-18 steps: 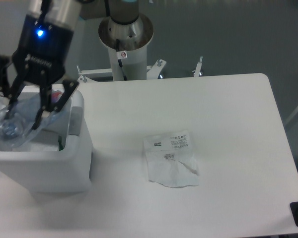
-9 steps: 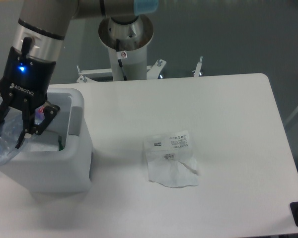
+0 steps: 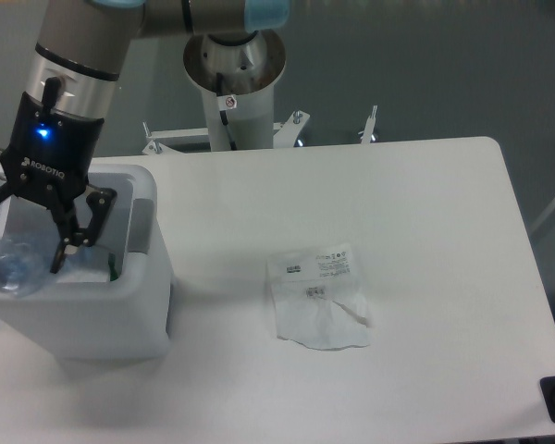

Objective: Place the trash in the trash can
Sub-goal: 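Move the gripper back over the white plastic bag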

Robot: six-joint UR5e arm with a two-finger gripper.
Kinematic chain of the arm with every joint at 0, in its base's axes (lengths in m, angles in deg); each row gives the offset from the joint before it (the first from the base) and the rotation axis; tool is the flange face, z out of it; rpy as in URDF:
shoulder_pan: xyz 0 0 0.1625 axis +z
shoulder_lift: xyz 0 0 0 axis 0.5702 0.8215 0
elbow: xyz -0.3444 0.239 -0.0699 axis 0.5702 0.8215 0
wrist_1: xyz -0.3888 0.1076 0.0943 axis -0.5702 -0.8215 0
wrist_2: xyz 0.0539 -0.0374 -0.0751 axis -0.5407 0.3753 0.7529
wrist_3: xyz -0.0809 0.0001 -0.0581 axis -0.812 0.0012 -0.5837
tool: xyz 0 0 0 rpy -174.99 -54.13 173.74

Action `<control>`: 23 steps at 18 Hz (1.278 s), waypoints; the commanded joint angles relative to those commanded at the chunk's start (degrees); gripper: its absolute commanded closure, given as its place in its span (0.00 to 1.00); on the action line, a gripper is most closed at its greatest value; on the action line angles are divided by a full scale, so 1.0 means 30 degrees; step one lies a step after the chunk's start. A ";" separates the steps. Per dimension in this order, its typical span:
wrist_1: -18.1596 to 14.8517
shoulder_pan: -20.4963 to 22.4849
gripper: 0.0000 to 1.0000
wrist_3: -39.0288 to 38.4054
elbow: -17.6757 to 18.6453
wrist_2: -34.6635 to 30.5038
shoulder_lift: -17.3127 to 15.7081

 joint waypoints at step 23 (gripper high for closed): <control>0.0029 0.9230 0.00 0.7906 0.4748 -0.5009 0.3597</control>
